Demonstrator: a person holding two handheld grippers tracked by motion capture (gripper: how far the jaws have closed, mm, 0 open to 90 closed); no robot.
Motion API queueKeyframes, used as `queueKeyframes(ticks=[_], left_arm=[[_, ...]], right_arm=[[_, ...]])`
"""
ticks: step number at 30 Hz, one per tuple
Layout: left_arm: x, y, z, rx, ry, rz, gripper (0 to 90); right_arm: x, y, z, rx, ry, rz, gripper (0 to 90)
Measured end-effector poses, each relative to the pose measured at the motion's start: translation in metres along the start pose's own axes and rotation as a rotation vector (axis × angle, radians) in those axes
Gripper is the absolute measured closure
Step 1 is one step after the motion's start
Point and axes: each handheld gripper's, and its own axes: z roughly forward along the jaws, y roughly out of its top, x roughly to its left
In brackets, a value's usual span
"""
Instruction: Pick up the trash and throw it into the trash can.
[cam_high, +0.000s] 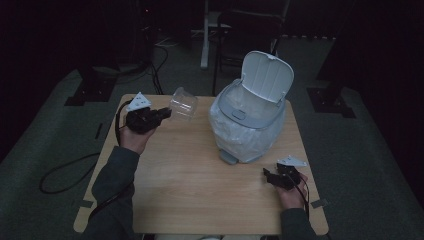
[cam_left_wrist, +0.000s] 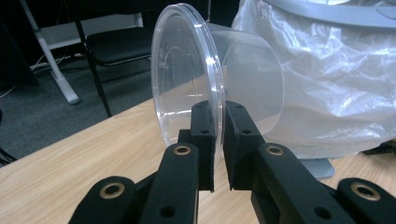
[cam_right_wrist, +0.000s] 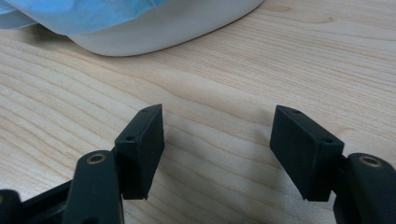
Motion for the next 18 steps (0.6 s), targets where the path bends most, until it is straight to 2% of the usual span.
queueKeyframes(ticks=[18], left_arm=[[-0.001,0.028,0.006,-0.021,-0.017,0.020,84.4]], right_arm=[[0.000,0.000,0.000,0.000,0.000,-0.001,34.1]])
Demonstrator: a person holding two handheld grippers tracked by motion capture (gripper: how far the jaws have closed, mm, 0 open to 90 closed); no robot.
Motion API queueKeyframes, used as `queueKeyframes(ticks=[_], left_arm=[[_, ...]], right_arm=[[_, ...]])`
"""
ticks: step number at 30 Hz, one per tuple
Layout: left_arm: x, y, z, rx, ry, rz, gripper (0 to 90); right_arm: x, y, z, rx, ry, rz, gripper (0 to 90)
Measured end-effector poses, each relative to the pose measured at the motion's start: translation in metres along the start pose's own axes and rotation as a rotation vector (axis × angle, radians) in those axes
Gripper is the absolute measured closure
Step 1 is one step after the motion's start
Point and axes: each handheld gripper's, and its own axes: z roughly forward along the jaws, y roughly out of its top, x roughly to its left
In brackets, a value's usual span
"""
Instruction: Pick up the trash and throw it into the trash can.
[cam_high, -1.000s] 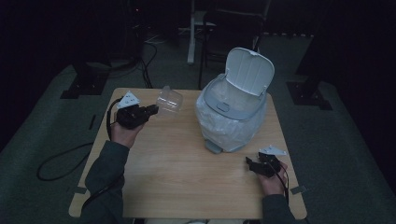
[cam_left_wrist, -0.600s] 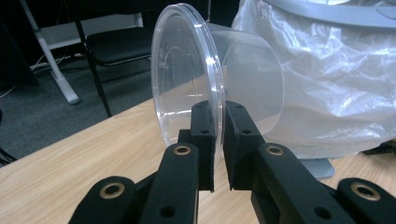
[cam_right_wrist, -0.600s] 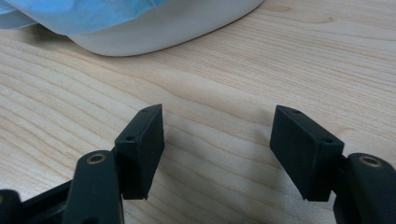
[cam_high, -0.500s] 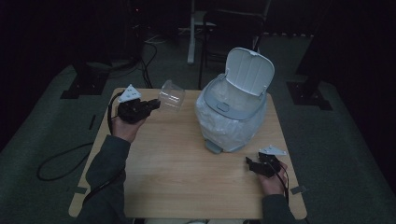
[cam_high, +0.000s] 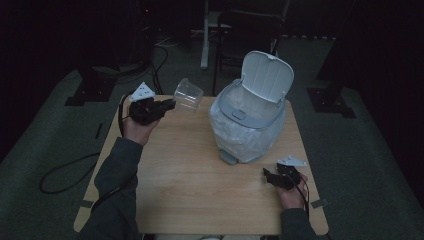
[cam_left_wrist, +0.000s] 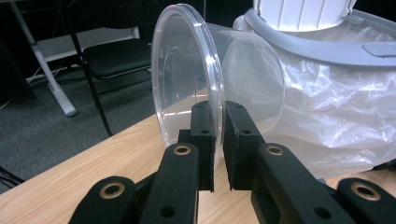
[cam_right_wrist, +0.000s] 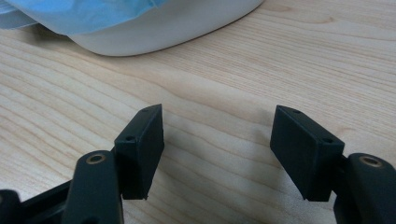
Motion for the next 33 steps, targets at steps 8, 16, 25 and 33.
queueKeyframes(ticks=[8,16,25,33], left_arm=[[0.000,0.009,0.005,-0.012,-0.011,-0.002,84.3],[-0.002,0.020,0.009,-0.015,-0.017,0.009,84.4],[-0.005,0.034,0.013,-0.026,-0.025,0.014,84.3],[-0.007,0.041,0.019,-0.026,-0.034,0.020,84.4]], right_arm=[[0.000,0.000,0.000,0.000,-0.001,0.001,34.0],[0.000,0.000,0.000,0.000,0.000,0.001,33.9],[0.000,0.000,0.000,0.001,0.000,0.001,33.8],[0.000,0.000,0.000,0.000,0.000,0.002,33.8]])
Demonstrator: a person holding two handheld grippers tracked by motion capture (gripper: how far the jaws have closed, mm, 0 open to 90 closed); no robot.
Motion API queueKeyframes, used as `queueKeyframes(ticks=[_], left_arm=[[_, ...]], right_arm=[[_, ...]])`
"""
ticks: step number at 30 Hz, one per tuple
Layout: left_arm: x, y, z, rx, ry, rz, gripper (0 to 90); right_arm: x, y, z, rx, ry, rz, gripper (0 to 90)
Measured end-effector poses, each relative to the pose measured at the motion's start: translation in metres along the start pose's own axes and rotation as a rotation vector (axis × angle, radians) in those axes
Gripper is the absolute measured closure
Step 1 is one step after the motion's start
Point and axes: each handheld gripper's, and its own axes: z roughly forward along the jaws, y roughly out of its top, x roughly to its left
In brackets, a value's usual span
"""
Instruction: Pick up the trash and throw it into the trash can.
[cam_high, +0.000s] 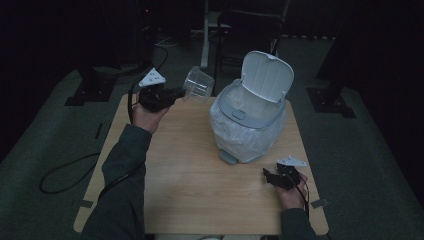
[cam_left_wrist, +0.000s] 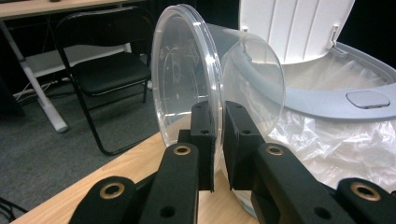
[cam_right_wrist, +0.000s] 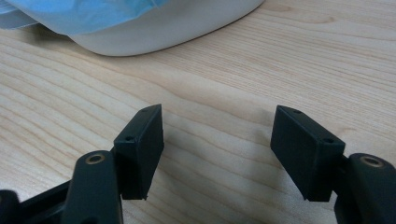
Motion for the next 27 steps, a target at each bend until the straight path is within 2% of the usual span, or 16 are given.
queueKeyframes(ticks=[16,27], left_arm=[[-0.008,0.018,0.010,-0.001,-0.017,0.025,84.3],[-0.019,0.032,0.018,-0.006,-0.034,0.047,84.3]], right_arm=[[0.000,0.000,0.000,0.000,0.000,0.000,33.7],[0.000,0.000,0.000,0.000,0.002,0.001,33.6]])
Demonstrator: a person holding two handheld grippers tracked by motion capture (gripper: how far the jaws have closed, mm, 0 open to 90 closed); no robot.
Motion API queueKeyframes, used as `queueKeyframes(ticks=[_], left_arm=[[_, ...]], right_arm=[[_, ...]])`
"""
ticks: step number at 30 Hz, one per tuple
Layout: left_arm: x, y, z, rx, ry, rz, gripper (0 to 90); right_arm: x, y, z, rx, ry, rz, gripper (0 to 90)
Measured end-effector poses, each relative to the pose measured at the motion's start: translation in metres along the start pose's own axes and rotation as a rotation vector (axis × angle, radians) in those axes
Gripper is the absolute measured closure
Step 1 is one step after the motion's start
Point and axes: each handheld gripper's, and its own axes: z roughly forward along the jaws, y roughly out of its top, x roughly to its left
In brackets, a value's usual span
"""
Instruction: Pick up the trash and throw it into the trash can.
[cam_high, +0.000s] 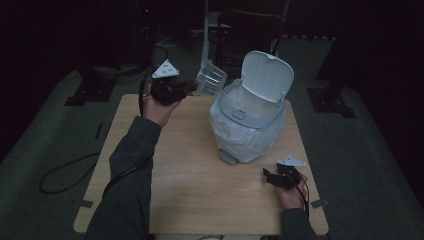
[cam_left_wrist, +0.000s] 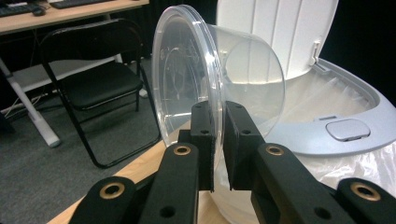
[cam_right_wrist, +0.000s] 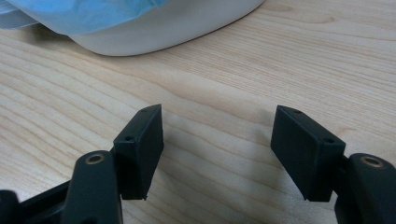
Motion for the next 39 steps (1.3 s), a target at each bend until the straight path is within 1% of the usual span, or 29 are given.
queueKeyframes(ticks=[3,6,13,25,32,39], left_arm=[[-0.003,0.004,0.002,-0.003,-0.006,0.008,84.3],[-0.004,0.008,0.003,-0.011,-0.013,0.004,84.3],[-0.010,0.017,0.006,-0.022,-0.027,0.013,84.3],[-0.018,0.029,0.012,-0.029,-0.044,0.030,84.3],[-0.022,0.034,0.016,-0.042,-0.057,0.028,84.3],[-0.030,0.038,0.021,-0.041,-0.073,0.039,84.3]], right_arm=[[0.000,0.000,0.000,0.000,0.000,0.000,33.6],[0.000,0.000,0.000,0.000,0.000,0.000,33.6],[0.000,0.000,0.000,0.000,0.000,0.000,33.6],[0.000,0.000,0.000,0.001,0.000,-0.001,33.6],[0.000,0.000,0.000,0.001,-0.001,-0.001,33.5],[0.000,0.000,0.000,0.001,0.000,-0.001,33.5]])
